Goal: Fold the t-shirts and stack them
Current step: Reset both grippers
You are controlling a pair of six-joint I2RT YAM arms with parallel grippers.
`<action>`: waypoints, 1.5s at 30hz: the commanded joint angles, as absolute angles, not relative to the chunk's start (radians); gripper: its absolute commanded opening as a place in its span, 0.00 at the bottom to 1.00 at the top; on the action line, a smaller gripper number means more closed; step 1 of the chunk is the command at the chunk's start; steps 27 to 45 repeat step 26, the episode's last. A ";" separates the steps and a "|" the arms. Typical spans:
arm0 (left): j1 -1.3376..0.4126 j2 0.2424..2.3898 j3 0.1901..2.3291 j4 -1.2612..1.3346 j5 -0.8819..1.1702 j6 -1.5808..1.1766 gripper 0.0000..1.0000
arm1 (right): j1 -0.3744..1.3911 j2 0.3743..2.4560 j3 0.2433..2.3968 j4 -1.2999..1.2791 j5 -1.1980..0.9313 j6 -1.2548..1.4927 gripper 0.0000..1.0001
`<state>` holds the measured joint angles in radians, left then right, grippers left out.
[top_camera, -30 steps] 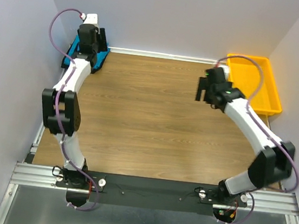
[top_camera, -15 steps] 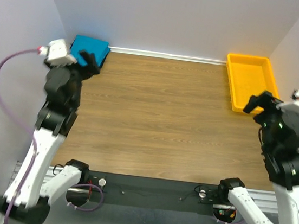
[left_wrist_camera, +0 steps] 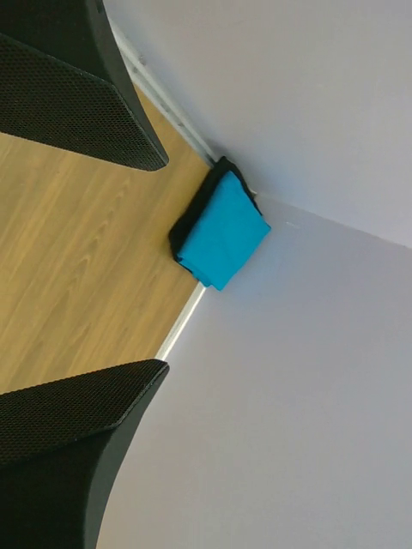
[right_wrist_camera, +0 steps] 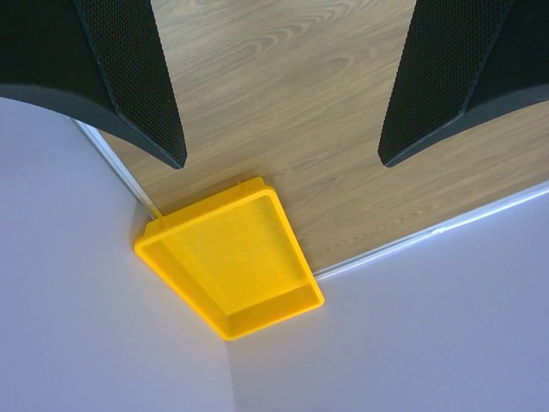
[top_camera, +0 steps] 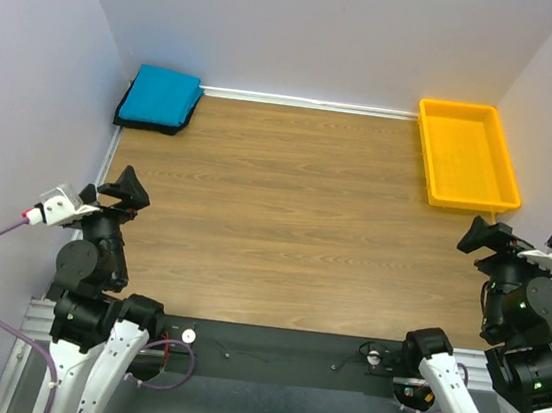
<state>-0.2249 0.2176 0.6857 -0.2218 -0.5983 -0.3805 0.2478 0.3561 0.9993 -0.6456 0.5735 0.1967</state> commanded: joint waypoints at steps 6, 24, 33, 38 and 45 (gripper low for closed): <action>-0.232 0.160 0.549 -0.149 -0.693 -0.587 0.98 | 0.252 0.302 0.933 -0.575 0.554 0.157 1.00; -0.232 0.268 0.479 -0.081 -0.722 -0.828 0.98 | 0.252 0.293 0.930 -0.540 0.488 0.111 1.00; -0.232 0.282 0.479 -0.078 -0.723 -0.838 0.98 | 0.252 0.298 0.931 -0.538 0.486 0.106 1.00; -0.232 0.282 0.479 -0.078 -0.723 -0.838 0.98 | 0.252 0.298 0.931 -0.538 0.486 0.106 1.00; -0.232 0.282 0.479 -0.078 -0.723 -0.838 0.98 | 0.252 0.298 0.931 -0.538 0.486 0.106 1.00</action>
